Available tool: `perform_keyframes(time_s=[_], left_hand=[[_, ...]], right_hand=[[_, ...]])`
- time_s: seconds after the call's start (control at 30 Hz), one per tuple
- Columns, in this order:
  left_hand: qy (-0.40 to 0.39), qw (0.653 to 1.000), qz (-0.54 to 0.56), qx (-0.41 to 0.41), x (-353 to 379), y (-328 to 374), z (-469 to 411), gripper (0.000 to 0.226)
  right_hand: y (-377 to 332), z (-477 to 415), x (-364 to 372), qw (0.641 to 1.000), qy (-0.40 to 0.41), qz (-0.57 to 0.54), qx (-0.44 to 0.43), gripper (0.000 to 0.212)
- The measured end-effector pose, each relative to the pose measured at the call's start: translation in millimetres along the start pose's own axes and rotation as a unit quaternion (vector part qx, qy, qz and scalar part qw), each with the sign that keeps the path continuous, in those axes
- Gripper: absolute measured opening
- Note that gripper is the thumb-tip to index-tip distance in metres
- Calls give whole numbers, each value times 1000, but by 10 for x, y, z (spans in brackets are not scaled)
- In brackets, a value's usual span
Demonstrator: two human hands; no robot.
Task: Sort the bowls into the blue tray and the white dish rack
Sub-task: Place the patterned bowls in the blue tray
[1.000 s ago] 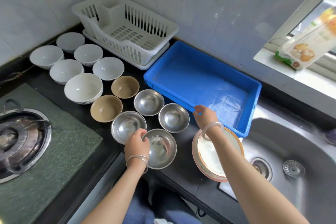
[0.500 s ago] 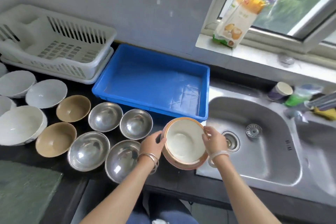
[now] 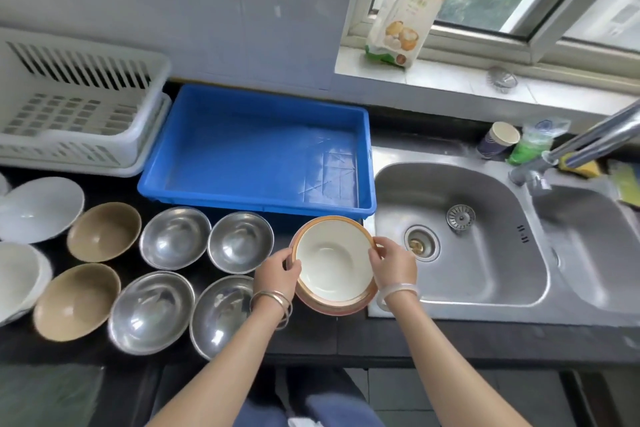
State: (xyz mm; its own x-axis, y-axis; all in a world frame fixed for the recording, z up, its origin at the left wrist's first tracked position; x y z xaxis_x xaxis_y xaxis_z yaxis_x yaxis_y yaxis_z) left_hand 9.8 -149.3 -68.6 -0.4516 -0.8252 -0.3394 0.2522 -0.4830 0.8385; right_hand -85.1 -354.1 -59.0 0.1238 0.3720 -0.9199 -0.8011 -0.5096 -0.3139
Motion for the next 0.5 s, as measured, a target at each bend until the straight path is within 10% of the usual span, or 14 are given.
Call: perform_keyframes(time_s=[0.5], left_hand=[[-7,999,-42,32,-122,221,-87,22]], right_hand=[[-24,240,-34,997,26,-31,68,21]])
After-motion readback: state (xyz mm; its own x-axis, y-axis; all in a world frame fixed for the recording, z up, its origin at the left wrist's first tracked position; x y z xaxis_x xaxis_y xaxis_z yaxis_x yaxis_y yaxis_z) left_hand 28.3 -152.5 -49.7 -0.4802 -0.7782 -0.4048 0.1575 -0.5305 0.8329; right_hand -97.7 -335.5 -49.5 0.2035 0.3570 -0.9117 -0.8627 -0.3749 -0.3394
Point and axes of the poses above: each hand's wrist, its own z-axis away from the middle knuckle, its own x-axis out of the palm, y = z × x, the point moved 6 cm from there along -z, towards the middle knuckle, and after that the axes turned 14 degrees about z, right-handed, at the moved point
